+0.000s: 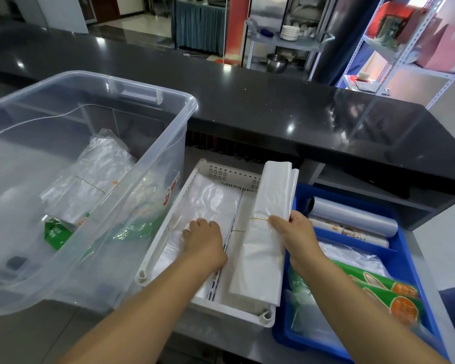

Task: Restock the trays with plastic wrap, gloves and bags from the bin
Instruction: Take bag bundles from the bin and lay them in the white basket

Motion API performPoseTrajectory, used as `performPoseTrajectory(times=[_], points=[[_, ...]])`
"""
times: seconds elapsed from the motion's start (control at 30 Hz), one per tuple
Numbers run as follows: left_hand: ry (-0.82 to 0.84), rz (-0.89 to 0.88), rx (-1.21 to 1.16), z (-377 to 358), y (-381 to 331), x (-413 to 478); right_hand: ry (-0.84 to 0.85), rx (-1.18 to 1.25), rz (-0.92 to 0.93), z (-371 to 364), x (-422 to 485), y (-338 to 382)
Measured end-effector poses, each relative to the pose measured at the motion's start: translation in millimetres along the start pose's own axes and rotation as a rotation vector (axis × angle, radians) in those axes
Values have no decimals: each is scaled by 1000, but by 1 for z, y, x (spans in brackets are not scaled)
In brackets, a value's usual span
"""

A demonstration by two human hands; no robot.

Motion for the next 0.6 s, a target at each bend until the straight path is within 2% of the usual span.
performPoseTrajectory(times=[0.37, 0.6], points=[[-150, -100, -103, 1, 14, -8, -18, -42, 4, -6, -4, -3], [-277, -66, -10, 15, 18, -4, -34, -52, 2, -5, -5, -6]])
Point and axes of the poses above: each hand's wrist, its own x-axis towards the middle knuckle, its own z-axis out of the back of the hand, y = z × x, the point moved 8 cm from there along x, towards the middle knuckle, and after that the axes turned 1 degree about -z, right-handed, at the moved point
